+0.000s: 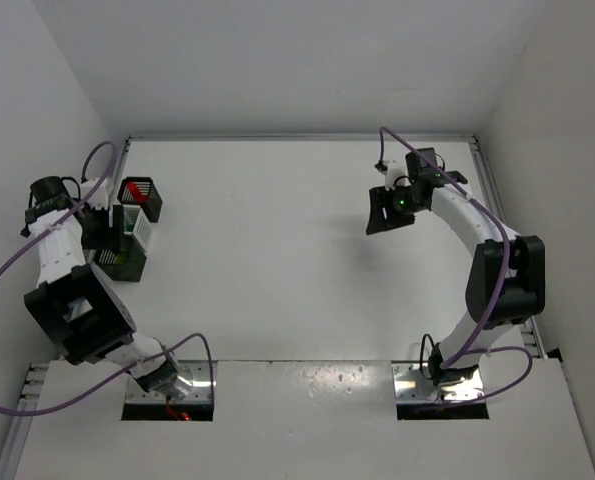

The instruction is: Sort the legos into containers by color

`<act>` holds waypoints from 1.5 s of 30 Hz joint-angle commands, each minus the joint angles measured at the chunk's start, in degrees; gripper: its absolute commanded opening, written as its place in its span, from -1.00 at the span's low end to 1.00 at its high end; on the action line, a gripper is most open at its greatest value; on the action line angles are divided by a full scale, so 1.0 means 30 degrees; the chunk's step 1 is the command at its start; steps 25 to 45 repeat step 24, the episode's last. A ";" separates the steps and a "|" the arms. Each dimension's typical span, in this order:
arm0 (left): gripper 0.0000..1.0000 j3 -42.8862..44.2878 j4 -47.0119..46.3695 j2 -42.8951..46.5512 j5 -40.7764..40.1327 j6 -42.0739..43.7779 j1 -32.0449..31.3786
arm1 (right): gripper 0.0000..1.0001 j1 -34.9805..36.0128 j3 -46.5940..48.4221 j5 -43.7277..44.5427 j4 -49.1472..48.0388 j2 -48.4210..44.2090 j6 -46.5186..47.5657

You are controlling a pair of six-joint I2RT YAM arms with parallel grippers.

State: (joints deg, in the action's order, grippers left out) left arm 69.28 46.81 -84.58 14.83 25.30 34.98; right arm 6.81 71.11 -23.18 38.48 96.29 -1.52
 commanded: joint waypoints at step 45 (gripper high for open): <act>0.99 -0.1705 -0.2651 0.4871 0.1268 -0.5035 -1.1600 | 0.71 -0.4963 -0.4368 0.2865 0.0592 -0.6169 0.1969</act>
